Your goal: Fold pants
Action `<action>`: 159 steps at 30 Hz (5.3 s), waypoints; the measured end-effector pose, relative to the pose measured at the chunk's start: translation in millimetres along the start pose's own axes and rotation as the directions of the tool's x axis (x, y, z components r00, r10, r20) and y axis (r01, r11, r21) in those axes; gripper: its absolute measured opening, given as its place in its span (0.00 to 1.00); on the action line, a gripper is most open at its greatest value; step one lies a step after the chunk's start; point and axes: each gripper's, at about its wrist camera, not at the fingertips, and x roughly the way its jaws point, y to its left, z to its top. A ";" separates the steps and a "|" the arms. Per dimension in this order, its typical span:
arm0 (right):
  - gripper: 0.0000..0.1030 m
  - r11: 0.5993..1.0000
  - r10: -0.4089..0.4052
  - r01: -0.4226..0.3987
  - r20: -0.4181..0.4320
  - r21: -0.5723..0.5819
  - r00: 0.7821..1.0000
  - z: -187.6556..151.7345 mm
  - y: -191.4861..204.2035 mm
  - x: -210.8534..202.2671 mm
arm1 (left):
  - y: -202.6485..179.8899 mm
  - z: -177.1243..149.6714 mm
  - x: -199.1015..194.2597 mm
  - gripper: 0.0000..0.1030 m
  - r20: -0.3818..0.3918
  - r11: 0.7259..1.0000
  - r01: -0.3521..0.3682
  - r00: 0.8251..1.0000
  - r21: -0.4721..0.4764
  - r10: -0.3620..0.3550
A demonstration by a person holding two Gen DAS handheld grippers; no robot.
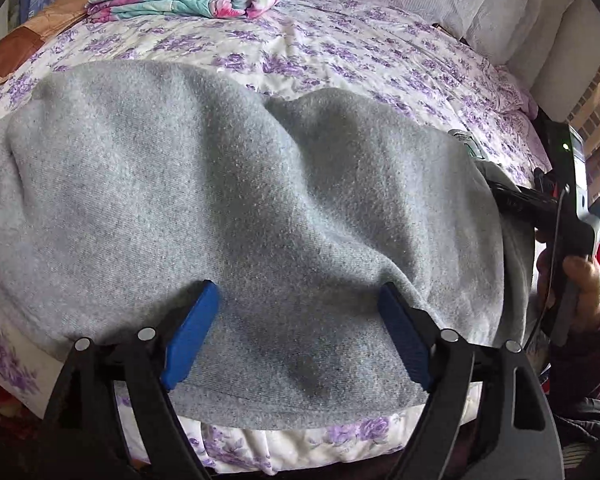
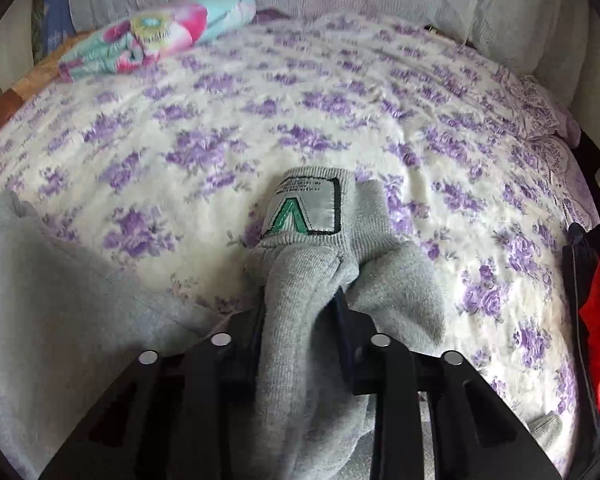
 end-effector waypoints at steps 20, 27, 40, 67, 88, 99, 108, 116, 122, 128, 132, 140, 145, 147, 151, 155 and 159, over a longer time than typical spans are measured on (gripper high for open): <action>0.93 0.653 0.176 -0.415 0.406 0.633 0.897 -172.2 -182.3 -134.1 | 2.3 -0.5 -2.0 0.79 -0.014 0.999 0.036 0.999 0.040 -0.035; 0.07 0.703 0.236 -0.355 0.270 0.616 0.934 -137.2 -196.9 -103.0 | 0.1 -1.3 -1.5 0.82 -0.012 0.999 0.029 1.000 0.045 -0.028; 0.46 0.778 0.143 -0.308 0.322 0.547 0.936 -173.1 -224.5 -104.2 | -3.7 -23.5 -10.1 0.82 -0.042 0.987 -0.054 0.997 0.150 0.061; 0.96 0.416 0.754 -0.869 -0.636 0.270 0.163 93.5 152.1 57.7 | 42.1 -14.3 -27.4 0.90 0.036 0.994 -0.019 0.999 0.110 0.015; 0.12 0.709 0.705 -0.676 -0.211 0.201 0.677 116.5 112.7 81.4 | 38.0 -12.9 -21.4 0.95 0.031 0.993 -0.022 0.999 0.115 0.019; 0.71 0.646 0.759 -0.746 -0.027 0.163 0.651 44.6 59.8 -60.8 | 16.2 35.3 -78.8 0.95 0.188 0.986 -0.022 0.982 0.166 -0.010; 0.00 0.667 0.592 -0.575 0.132 0.474 0.795 -81.4 -94.0 -4.2 | 86.9 40.4 -13.5 0.93 0.066 0.990 -0.138 0.988 0.018 0.137; 0.02 0.747 0.352 -0.429 0.244 0.508 0.903 -118.4 -171.5 -52.5 | 95.8 32.4 -18.6 0.93 0.082 0.990 -0.135 0.987 -0.034 0.137; 0.68 0.623 0.293 -0.488 0.396 0.612 0.870 -180.4 -200.5 -112.8 | 63.6 24.0 -46.3 0.94 0.139 0.986 -0.167 0.976 -0.030 0.169; 0.67 0.529 0.391 -0.539 0.375 0.656 0.840 -206.0 -191.6 -88.7 | 15.3 25.8 -49.5 0.95 0.111 0.999 0.012 0.994 0.043 -0.017; 0.68 0.549 0.385 -0.560 0.408 0.620 0.828 -186.3 -177.5 -72.5 | 1.3 19.4 -33.4 0.95 0.060 0.997 0.056 0.996 0.044 -0.059; 0.21 0.863 0.087 -0.255 0.369 0.436 0.925 -144.9 -129.7 -114.8 | 31.4 2.3 -41.0 0.95 0.062 0.996 0.069 0.996 -0.059 -0.065; 0.21 0.983 -0.124 0.173 0.460 -0.066 0.879 -79.6 -1.1 -169.2 | 40.9 -1.8 -52.8 0.95 0.092 0.994 0.074 0.994 -0.075 -0.067; 0.21 0.925 -0.113 0.266 0.472 -0.270 0.874 -70.4 59.3 -162.9 | 40.9 -5.3 -57.2 0.94 0.108 0.994 0.079 0.992 -0.075 -0.070; 0.26 0.704 -0.053 0.300 0.373 -0.644 0.926 -91.1 169.0 -106.2 | 48.5 -14.8 -64.4 0.95 0.129 0.991 0.087 0.989 -0.099 -0.074; 0.23 0.567 -0.064 0.377 0.417 -0.732 0.907 -126.3 205.9 -86.8 | 68.7 -23.7 -68.5 0.95 0.132 0.985 0.082 0.989 -0.153 -0.062; 0.56 0.675 0.096 0.179 0.326 -0.716 0.941 -111.0 182.4 -129.1 | 87.6 -28.2 -69.5 0.95 0.124 0.978 0.068 0.991 -0.198 -0.044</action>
